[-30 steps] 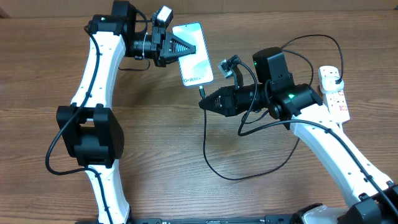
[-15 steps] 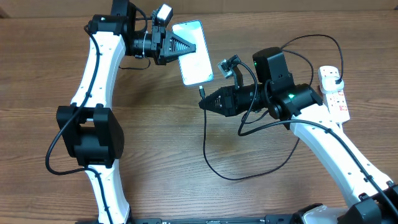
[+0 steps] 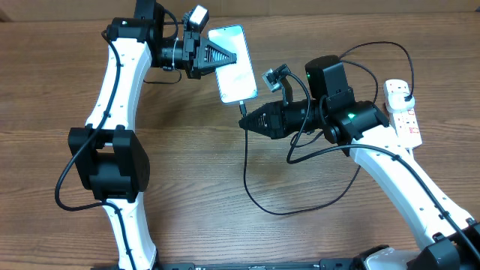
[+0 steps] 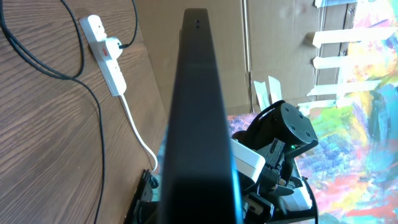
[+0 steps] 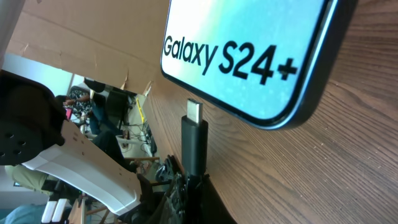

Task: Plug charger to phone and switch on socket
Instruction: 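Push the USB-C plug up into the phone's port with the right gripper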

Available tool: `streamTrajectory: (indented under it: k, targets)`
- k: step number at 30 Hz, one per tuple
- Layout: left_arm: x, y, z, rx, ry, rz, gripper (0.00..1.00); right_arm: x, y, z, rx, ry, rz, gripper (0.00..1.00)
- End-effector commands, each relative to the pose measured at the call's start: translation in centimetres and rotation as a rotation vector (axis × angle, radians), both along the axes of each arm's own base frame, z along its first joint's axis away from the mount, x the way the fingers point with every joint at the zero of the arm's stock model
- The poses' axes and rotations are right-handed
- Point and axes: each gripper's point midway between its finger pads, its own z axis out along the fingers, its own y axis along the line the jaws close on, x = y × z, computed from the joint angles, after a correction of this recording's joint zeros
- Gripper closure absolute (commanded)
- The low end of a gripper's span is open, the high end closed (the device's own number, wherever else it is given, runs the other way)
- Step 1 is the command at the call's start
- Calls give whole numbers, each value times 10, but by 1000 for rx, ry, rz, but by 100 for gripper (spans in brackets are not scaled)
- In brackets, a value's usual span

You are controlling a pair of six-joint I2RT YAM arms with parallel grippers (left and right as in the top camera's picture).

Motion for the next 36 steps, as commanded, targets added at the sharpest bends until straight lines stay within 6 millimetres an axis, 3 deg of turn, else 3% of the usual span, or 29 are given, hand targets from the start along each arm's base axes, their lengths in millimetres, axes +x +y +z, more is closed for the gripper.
streamTrajectory:
  k: [1,36]
  targets:
    - [-5,-5,17,-43,-6,-20,96,1,2,12,15,-29,3,96]
    - [-8,-11,17,-42,-3,-35,96,3,-1,6,-13,-18,-20,96]
